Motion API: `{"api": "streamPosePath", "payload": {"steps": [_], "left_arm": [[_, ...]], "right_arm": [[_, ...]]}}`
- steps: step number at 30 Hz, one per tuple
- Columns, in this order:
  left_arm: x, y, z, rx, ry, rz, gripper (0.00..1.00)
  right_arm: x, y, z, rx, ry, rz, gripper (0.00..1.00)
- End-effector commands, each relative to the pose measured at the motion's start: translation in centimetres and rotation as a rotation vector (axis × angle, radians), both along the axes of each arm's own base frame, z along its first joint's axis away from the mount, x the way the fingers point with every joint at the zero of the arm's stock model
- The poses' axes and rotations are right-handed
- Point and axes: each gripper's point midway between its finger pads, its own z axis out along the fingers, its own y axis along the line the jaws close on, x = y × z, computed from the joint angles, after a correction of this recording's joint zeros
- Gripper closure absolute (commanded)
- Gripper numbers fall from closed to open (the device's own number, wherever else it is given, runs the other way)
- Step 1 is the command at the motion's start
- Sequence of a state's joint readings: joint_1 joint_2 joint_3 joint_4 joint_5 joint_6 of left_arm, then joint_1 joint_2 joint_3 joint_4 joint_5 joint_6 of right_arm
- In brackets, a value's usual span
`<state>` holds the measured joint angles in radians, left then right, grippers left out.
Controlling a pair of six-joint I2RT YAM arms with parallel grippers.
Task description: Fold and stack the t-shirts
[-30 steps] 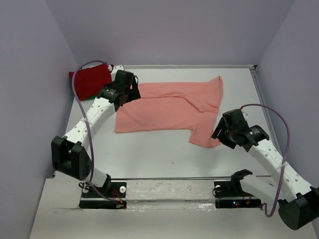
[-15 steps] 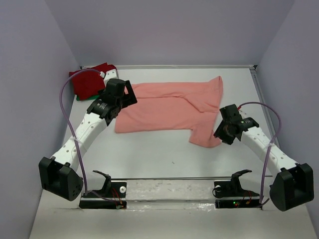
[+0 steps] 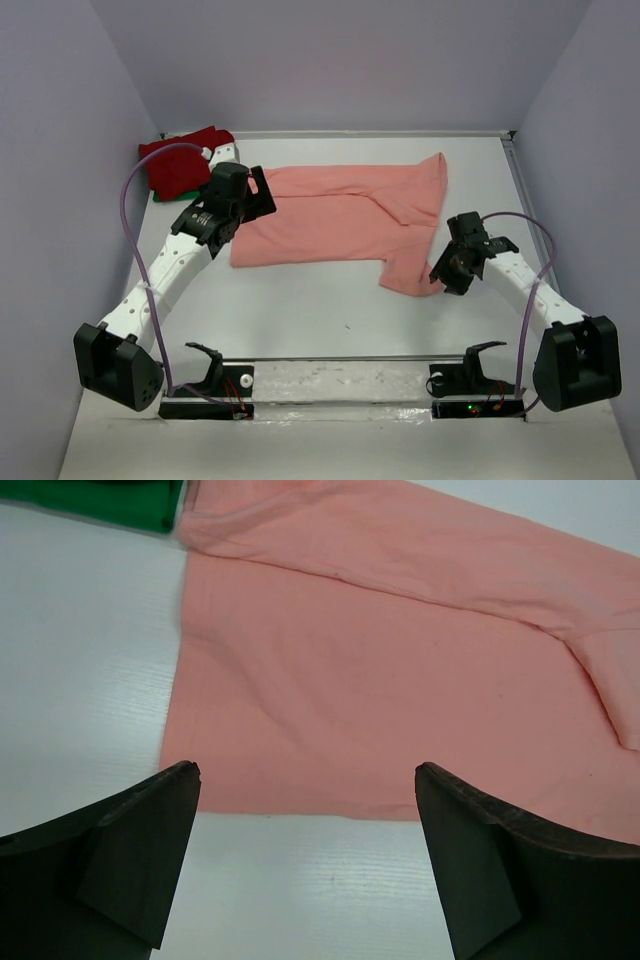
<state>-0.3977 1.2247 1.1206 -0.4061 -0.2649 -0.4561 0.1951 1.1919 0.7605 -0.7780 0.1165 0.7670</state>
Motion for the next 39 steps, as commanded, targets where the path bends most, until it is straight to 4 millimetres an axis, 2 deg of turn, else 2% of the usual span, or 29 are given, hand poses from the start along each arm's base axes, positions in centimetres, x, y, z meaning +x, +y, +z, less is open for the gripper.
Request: {"api": "streamPosePath", "payload": {"steps": [1, 4, 10, 12, 17, 26, 29, 39], "left_arm": [[0.3, -0.3, 3.0, -0.027, -0.089, -0.022, 0.02], [0.1, -0.2, 3.0, -0.021, -0.091, -0.026, 0.02], [-0.1, -0.2, 2.9, -0.026, -0.098, -0.034, 0.02], [-0.1, -0.2, 2.7, -0.023, -0.096, -0.033, 0.02], [-0.1, -0.4, 2.5, -0.023, -0.089, -0.045, 0.02], [-0.1, -0.7, 3.0, -0.03, -0.1, -0.061, 0.02], [-0.3, -0.5, 3.3, -0.027, -0.111, -0.058, 0.02], [-0.3, -0.8, 4.4, -0.049, -0.133, -0.072, 0.02]], "right_arm": [[-0.5, 1.1, -0.7, 0.078, 0.006, -0.036, 0.52], [-0.8, 1.0, -0.9, 0.085, -0.002, -0.073, 0.52], [-0.3, -0.7, -1.6, -0.023, 0.016, -0.081, 0.52], [0.3, -1.8, -1.3, -0.086, 0.003, -0.081, 0.53], [1.9, -2.7, -0.8, -0.142, -0.004, -0.067, 0.54], [3.6, -2.0, -1.9, -0.108, 0.017, -0.049, 0.55], [3.1, -1.1, -2.2, -0.047, 0.015, -0.052, 0.56], [2.1, -0.4, -2.7, 0.006, 0.021, -0.076, 0.56]]}}
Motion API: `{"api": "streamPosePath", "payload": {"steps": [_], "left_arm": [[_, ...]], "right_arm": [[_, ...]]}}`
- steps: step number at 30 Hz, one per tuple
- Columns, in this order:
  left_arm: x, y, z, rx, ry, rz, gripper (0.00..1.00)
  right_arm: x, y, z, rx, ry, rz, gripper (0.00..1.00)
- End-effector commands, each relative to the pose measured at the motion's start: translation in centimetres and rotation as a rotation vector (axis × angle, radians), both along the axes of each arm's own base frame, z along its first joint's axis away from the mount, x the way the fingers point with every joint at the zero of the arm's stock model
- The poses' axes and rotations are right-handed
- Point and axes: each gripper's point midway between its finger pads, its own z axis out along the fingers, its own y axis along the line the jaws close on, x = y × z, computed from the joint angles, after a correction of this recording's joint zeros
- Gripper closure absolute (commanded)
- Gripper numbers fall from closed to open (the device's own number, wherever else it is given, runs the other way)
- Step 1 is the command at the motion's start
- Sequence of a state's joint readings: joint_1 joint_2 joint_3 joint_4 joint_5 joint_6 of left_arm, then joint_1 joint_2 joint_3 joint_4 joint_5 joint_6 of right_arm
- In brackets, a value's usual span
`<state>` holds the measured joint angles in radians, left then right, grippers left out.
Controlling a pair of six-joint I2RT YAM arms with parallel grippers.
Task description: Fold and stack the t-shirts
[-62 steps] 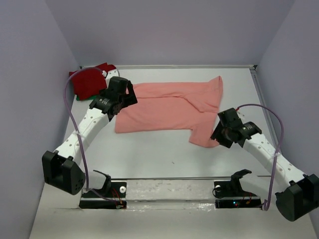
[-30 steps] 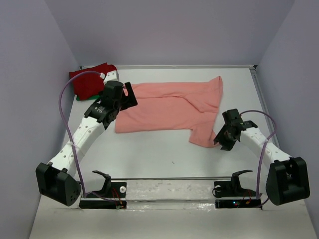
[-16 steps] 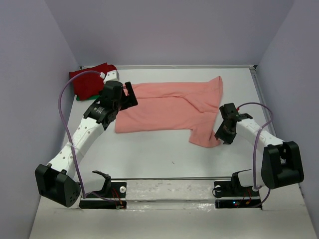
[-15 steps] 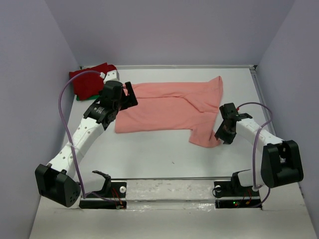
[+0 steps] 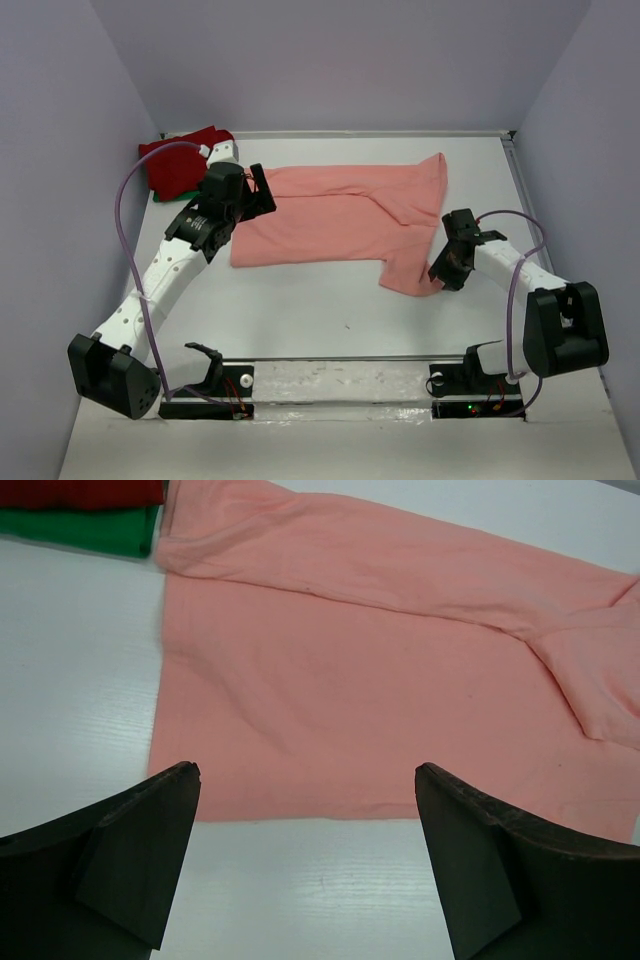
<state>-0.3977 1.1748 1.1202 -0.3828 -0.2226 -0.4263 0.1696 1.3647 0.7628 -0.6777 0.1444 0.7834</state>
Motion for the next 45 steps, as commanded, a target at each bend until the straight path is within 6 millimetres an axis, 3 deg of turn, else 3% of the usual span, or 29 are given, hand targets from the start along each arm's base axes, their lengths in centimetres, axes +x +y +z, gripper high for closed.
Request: {"api": "streamPosePath", "payload": {"steps": [1, 11, 20, 23, 26, 27, 30, 34, 38, 45], "left_arm": [[0.0, -0.3, 2.6, -0.027, -0.076, -0.023, 0.02], [-0.5, -0.4, 3.2, -0.06, -0.103, -0.03, 0.02], [-0.9, -0.8, 3.5, -0.076, -0.12, -0.055, 0.02], [-0.9, -0.8, 3.5, -0.075, -0.12, -0.059, 0.02], [-1.0, -0.9, 3.5, -0.079, -0.12, -0.067, 0.01], [-1.1, -0.9, 3.4, -0.08, -0.119, -0.068, 0.01], [-1.1, -0.8, 3.3, -0.075, -0.119, -0.066, 0.01], [-1.1, -0.8, 2.9, -0.076, -0.108, -0.063, 0.01], [-0.8, -0.1, 1.1, -0.034, -0.051, -0.009, 0.01], [-0.7, 1.0, -4.5, 0.043, 0.132, 0.089, 0.02]], "right_arm": [[0.3, 0.5, 0.4, 0.044, -0.042, -0.037, 0.57], [-0.8, -0.7, -1.0, -0.028, 0.066, -0.059, 0.56], [0.3, -1.1, -0.7, -0.061, 0.072, -0.059, 0.57], [0.7, -1.2, -0.8, -0.074, 0.076, -0.054, 0.65], [0.9, -1.1, -0.8, -0.069, 0.078, -0.055, 0.78], [1.0, -1.0, -0.7, -0.064, 0.074, -0.055, 0.88], [1.1, -0.9, -0.6, -0.057, 0.064, -0.057, 0.99], [0.7, -0.7, -0.5, -0.041, 0.056, -0.061, 1.0], [0.2, -0.4, 0.3, -0.015, -0.014, -0.07, 1.0], [-0.1, -1.1, 1.9, -0.056, -0.086, -0.056, 1.0]]}}
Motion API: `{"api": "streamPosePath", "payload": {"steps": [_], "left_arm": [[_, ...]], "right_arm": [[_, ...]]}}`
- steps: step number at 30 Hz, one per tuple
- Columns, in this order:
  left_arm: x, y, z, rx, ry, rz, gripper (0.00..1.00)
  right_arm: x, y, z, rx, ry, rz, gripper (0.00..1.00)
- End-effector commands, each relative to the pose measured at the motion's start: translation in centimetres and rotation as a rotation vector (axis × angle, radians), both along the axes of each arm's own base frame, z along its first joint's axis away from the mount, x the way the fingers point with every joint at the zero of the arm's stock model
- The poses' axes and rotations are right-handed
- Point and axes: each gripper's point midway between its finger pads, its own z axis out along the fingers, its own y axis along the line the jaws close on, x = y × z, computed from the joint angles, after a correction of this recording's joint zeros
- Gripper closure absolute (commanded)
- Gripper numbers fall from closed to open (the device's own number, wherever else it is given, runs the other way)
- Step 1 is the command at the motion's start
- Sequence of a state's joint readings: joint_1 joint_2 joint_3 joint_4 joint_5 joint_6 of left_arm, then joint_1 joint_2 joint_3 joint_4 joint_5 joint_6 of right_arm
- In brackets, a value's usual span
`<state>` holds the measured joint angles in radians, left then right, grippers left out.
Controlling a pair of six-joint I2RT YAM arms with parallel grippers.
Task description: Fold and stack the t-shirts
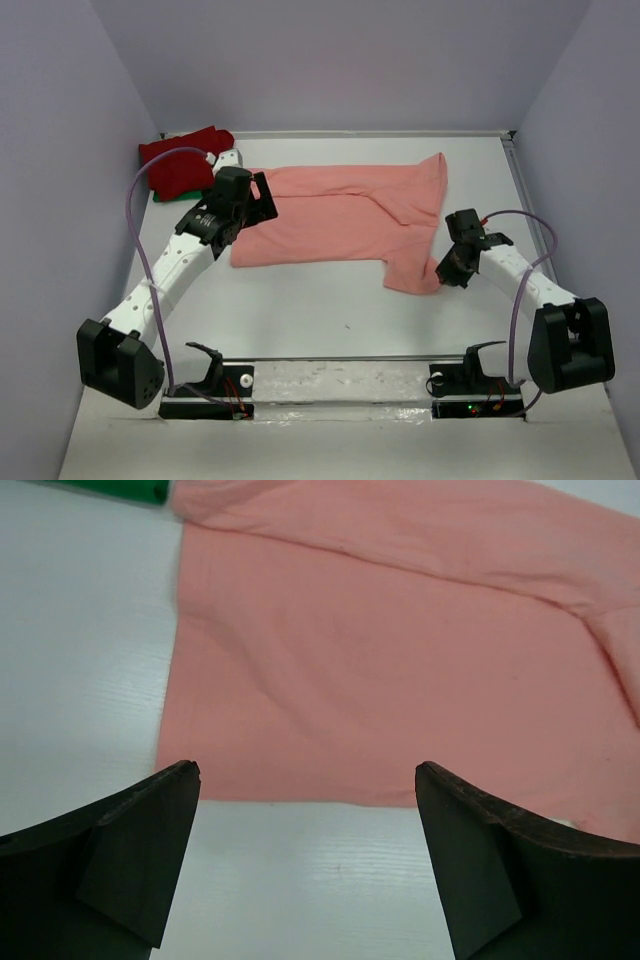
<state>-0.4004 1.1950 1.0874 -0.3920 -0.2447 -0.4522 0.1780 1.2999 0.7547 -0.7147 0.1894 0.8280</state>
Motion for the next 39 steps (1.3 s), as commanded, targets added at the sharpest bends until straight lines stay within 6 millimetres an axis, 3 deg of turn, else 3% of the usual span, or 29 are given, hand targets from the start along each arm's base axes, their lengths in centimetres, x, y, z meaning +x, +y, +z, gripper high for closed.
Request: {"api": "streamPosePath", "payload": {"steps": [1, 8, 15, 19, 25, 28, 36, 39], "left_arm": [[-0.5, 0.4, -2.6, 0.023, 0.083, 0.057, 0.02], [-1.8, 0.3, -7.5, 0.053, 0.247, 0.11, 0.02], [-3.8, 0.5, -9.2, 0.051, 0.352, 0.171, 0.02], [-4.7, 0.3, -9.7, 0.033, 0.401, 0.192, 0.02], [-6.1, 1.4, -10.5, 0.078, 0.471, 0.289, 0.02], [-6.7, 0.5, -11.8, 0.047, 0.531, 0.28, 0.03], [-4.8, 1.3, -14.2, 0.108, 0.577, 0.372, 0.11], [-4.2, 3.0, -14.9, 0.091, 0.589, 0.425, 0.19]], "right_arm": [[0.5, -0.5, 1.1, -0.03, -0.067, 0.005, 1.0], [1.1, 0.1, 3.2, -0.015, -0.132, 0.061, 1.0], [0.9, -0.2, 5.8, -0.035, -0.209, 0.082, 1.0], [0.7, -0.2, 6.1, -0.029, -0.222, 0.093, 1.0], [1.3, 0.0, 6.9, -0.028, -0.255, 0.124, 1.0], [1.6, 0.4, 7.4, -0.012, -0.271, 0.144, 1.0], [1.4, 0.7, 8.1, -0.004, -0.296, 0.174, 1.0], [1.1, 0.9, 8.5, 0.014, -0.308, 0.179, 1.0]]}}
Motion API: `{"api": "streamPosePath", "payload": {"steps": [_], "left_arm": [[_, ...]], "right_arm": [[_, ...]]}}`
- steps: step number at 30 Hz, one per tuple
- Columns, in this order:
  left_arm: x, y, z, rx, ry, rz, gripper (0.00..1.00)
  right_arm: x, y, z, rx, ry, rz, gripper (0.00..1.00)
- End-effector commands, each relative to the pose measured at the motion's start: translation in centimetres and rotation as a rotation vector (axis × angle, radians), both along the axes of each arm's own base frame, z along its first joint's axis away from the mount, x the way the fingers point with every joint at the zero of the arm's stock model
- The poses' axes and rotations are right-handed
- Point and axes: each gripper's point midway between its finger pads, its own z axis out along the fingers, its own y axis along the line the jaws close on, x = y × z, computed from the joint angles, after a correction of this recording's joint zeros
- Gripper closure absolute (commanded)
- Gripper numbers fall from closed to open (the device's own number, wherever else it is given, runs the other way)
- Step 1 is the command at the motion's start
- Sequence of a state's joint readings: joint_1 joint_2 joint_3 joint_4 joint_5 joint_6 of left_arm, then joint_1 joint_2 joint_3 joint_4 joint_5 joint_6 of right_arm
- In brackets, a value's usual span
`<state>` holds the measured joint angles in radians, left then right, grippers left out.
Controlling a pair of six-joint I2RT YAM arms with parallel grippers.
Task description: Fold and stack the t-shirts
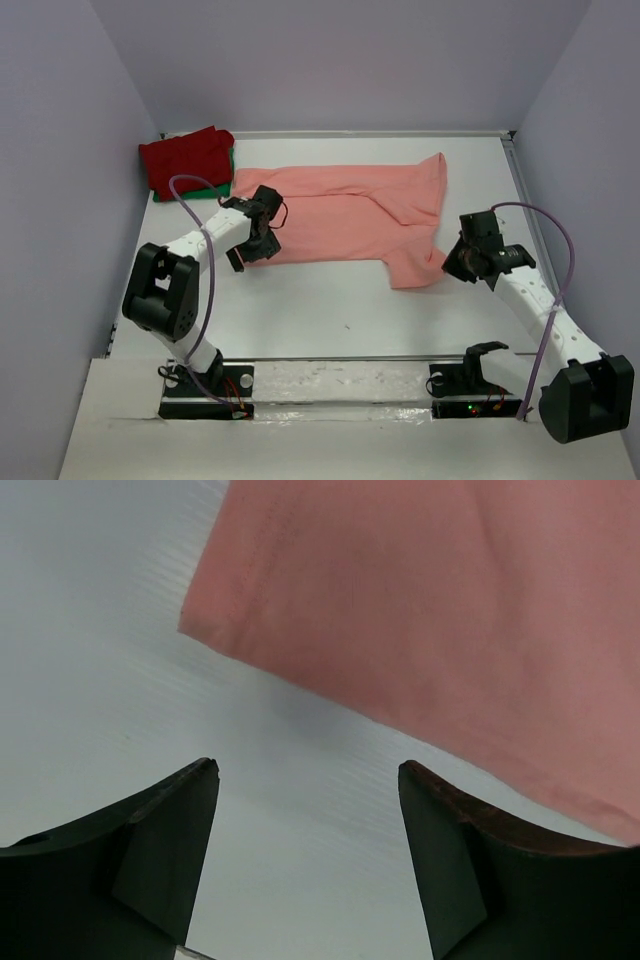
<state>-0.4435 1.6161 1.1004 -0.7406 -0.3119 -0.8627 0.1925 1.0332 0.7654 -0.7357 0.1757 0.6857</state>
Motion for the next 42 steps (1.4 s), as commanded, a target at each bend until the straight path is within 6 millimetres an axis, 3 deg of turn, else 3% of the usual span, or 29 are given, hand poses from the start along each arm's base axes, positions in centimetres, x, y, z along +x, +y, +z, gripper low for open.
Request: {"api": "streamPosePath", "payload": {"steps": [1, 7, 10, 14, 23, 40, 42], "left_arm": [[1.5, 3.4, 0.8, 0.022, -0.033, 0.132, 0.2], [1.5, 7.3, 0.2, 0.057, -0.014, 0.217, 0.24], [1.4, 7.9, 0.0, 0.059, -0.011, 0.224, 0.24], [1.4, 7.8, -0.8, 0.047, 0.007, 0.221, 0.26], [1.8, 7.1, -2.3, 0.006, 0.026, 0.203, 0.42], [1.7, 7.2, -3.8, -0.013, 0.058, 0.19, 0.53], [1.5, 7.1, -4.2, -0.02, 0.069, 0.183, 0.61]], "right_arm": [[0.7, 0.7, 2.5, 0.024, -0.073, 0.035, 1.0], [0.5, 0.8, 2.4, 0.028, -0.072, 0.04, 1.0], [0.5, 0.9, 2.7, 0.033, -0.077, 0.04, 1.0], [0.5, 0.9, 2.9, 0.036, -0.081, 0.042, 1.0], [0.3, 1.1, 2.9, 0.05, -0.074, 0.042, 1.0], [0.2, 1.2, 3.7, 0.058, -0.084, 0.037, 1.0], [0.3, 1.2, 3.8, 0.057, -0.083, 0.038, 1.0]]}}
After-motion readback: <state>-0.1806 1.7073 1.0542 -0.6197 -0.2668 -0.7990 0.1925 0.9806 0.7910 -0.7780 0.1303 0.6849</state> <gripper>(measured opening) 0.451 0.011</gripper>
